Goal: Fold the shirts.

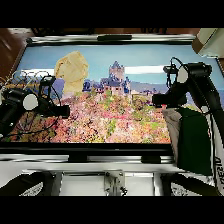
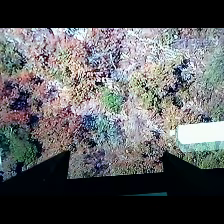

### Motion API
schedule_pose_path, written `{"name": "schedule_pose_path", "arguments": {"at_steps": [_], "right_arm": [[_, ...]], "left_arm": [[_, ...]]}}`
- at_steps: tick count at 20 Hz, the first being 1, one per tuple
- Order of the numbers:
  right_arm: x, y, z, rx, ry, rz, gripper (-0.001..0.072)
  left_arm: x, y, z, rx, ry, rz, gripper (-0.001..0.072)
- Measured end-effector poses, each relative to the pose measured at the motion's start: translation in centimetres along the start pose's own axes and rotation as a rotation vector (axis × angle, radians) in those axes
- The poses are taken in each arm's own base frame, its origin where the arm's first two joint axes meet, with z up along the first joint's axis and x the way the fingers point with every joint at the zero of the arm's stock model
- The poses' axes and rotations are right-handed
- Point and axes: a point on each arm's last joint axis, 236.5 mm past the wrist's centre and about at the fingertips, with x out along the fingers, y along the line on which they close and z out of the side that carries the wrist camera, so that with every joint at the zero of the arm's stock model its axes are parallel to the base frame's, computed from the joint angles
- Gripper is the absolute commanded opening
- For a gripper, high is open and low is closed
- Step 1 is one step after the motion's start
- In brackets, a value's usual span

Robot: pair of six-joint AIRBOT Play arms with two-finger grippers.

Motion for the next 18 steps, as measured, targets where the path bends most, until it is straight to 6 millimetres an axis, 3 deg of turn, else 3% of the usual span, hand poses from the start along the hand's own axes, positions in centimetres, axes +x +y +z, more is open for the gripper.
{"name": "schedule_pose_path", "arguments": {"at_steps": [18], "right_arm": [[0.0, 0.02, -0.01, 0.0, 0.0, 0.001, 0.058]], "left_arm": [[0.0, -0.22, -0.05, -0.004, 0.002, -0.009, 0.0699]]}}
